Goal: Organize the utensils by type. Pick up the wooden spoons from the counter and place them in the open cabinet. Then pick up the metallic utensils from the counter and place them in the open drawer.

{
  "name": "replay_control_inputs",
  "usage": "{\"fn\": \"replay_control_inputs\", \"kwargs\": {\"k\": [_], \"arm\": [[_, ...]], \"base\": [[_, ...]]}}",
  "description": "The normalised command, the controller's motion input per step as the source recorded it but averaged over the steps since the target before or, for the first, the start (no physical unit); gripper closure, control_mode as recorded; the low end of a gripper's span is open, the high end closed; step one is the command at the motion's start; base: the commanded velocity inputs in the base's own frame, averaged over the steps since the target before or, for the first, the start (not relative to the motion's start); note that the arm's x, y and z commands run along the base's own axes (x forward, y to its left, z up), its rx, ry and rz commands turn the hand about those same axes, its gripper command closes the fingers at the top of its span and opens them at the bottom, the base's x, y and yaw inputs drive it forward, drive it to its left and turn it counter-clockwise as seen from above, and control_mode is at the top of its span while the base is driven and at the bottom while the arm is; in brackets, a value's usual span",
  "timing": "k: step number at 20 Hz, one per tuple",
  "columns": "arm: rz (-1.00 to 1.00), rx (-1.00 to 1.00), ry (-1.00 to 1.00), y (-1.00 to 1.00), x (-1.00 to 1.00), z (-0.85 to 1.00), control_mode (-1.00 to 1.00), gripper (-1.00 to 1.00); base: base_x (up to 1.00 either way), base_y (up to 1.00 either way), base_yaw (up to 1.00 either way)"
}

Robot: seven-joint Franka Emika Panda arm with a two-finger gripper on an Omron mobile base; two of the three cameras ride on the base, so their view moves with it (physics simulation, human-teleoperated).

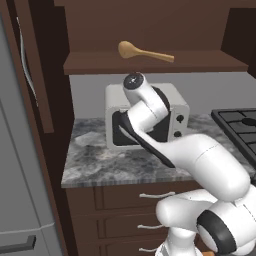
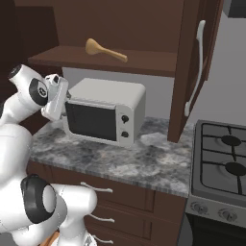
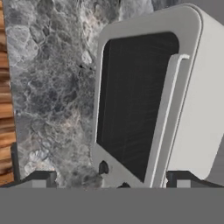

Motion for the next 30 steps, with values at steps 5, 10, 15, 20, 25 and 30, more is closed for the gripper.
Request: {"fn": "replay_control_inputs", "kwargs": {"k": [5,10,15,20,25,30], "arm": [[-0.01,0.06,0.07,-0.03,-0.01,0.0,-1.0,-1.0],[0.0,0.0,0.0,0.0,0.0,0.0,-1.0,-1.0],[-0.01,0.0,0.0,0.0,-0.32,-0.02,-1.0,-1.0],[0.0,0.0,0.0,0.0,0.0,0.0,1.0,-1.0],[0.0,0.0,0.0,0.0,0.0,0.0,1.0,-1.0],[0.0,0.0,0.0,0.0,0.0,0.0,1.0,-1.0]], "base": [[0.0,0.0,0.0],[0.0,0.0,0.0],[0.0,0.0,0.0],[-1.0,-0.04,-0.09],[-1.0,-0.18,-0.1],[-0.77,-0.55,-0.33]]}}
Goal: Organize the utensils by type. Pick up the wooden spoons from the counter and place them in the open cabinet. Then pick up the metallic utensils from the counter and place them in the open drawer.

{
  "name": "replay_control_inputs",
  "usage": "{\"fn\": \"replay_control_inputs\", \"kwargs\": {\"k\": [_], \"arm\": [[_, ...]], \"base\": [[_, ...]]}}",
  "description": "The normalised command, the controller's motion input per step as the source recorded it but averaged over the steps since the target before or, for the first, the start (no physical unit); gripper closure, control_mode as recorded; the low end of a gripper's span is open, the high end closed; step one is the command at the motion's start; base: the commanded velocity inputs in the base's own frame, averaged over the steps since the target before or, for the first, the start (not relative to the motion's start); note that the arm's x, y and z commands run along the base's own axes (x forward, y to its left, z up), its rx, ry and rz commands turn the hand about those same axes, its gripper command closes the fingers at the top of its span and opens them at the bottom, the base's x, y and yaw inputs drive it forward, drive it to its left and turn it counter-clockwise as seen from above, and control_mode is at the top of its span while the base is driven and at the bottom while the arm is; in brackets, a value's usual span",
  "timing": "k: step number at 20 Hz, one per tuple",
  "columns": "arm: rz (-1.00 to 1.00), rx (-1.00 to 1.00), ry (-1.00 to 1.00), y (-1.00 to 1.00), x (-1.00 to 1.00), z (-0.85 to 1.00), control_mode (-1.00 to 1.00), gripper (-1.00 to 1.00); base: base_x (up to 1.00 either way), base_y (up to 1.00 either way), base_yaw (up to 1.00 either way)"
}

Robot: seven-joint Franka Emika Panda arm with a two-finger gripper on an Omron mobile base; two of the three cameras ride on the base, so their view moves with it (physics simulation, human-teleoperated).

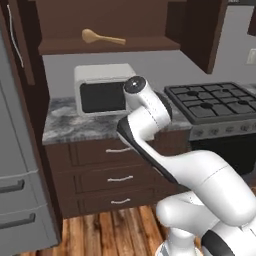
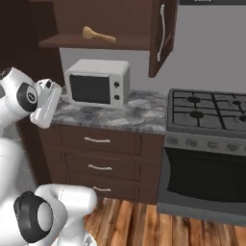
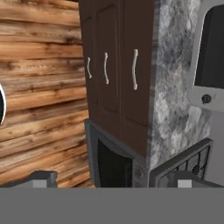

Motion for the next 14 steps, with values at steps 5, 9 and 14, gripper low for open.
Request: {"fn": "replay_control_inputs", "kwargs": {"k": [5,9,14], "arm": [[0.0,0.0,0.0,0.0,0.0,0.0,1.0,-1.0],[0.0,0.0,0.0,0.0,0.0,0.0,1.0,-1.0],[0.0,0.0,0.0,0.0,0.0,0.0,1.0,-1.0]], "base": [[-0.43,-0.64,-0.43],[-0.14,-0.58,-0.55],[-0.01,-0.78,-0.5]]}}
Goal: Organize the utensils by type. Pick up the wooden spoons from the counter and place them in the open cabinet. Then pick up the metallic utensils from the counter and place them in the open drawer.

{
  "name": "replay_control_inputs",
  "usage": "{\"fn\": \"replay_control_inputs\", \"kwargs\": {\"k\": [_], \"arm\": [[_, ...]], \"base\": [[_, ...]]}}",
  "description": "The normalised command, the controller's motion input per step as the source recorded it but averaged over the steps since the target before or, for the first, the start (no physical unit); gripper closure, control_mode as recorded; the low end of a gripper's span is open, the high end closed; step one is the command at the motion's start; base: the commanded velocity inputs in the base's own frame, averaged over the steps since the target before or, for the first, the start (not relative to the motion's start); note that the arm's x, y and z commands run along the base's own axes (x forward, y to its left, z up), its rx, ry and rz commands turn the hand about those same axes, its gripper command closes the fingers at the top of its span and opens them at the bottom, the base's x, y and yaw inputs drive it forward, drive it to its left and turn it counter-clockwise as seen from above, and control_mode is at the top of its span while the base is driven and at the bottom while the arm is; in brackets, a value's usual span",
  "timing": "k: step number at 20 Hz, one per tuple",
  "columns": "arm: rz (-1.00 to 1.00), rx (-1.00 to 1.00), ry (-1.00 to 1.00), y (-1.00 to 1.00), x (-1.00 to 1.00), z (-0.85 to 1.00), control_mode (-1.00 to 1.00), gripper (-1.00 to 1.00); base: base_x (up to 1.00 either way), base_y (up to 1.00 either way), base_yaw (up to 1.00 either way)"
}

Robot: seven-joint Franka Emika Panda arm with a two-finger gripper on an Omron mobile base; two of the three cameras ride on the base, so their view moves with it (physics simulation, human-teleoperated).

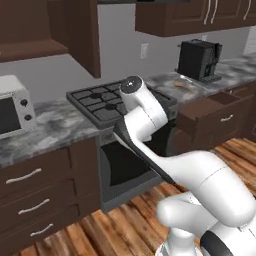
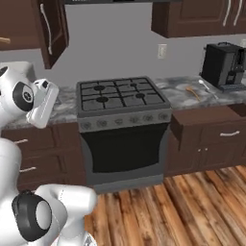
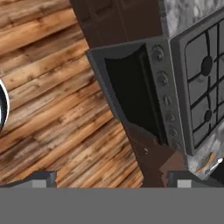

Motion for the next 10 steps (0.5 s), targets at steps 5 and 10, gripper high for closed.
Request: {"fn": "replay_control_inputs", "kwargs": {"k": [5,10], "arm": [[0.0,0.0,0.0,0.0,0.0,0.0,1.0,-1.0],[0.0,0.0,0.0,0.0,0.0,0.0,1.0,-1.0]], "base": [[0.0,-1.0,-0.4],[0.12,-1.0,-0.23]]}}
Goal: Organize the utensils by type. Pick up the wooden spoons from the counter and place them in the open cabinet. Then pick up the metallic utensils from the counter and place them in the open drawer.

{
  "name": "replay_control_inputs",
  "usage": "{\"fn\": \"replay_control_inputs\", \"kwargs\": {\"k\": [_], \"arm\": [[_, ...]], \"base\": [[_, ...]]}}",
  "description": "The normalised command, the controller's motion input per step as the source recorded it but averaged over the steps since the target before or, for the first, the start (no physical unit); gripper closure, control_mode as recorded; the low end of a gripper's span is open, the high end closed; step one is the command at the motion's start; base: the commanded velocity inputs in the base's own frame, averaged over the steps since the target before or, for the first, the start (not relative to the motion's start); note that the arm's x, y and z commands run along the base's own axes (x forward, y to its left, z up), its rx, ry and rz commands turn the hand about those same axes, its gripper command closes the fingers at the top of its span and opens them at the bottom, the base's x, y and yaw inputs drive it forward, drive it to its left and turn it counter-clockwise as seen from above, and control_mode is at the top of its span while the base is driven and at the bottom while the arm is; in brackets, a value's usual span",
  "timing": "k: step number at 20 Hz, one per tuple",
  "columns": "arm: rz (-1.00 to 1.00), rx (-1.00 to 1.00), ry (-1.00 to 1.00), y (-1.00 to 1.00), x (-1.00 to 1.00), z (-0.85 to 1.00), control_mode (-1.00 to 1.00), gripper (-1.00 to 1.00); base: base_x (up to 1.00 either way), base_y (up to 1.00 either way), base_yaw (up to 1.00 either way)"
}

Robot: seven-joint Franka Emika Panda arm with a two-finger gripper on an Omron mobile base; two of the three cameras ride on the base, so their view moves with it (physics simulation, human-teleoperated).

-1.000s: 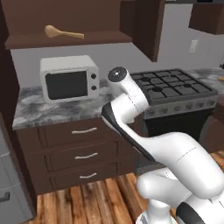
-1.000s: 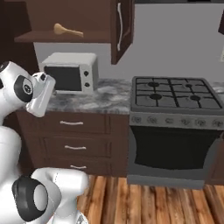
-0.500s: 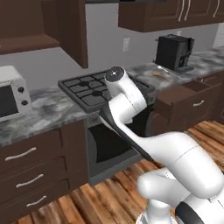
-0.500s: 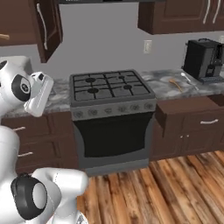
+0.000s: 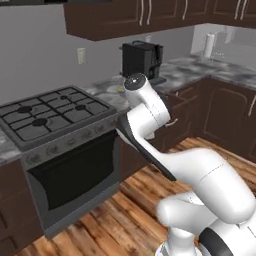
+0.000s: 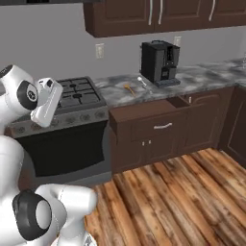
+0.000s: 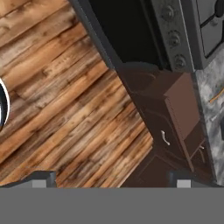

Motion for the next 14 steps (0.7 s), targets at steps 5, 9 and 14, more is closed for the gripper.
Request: {"fn": "replay_control_inputs", "kwargs": {"k": [5,9,14], "arm": [[0.0,0.0,0.0,0.0,0.0,0.0,1.0,-1.0],[0.0,0.0,0.0,0.0,0.0,0.0,1.0,-1.0],[0.0,0.0,0.0,0.0,0.0,0.0,1.0,-1.0]], "base": [[0.28,-1.0,-0.11],[0.52,-1.0,-0.04],[0.21,-0.68,0.06]]}}
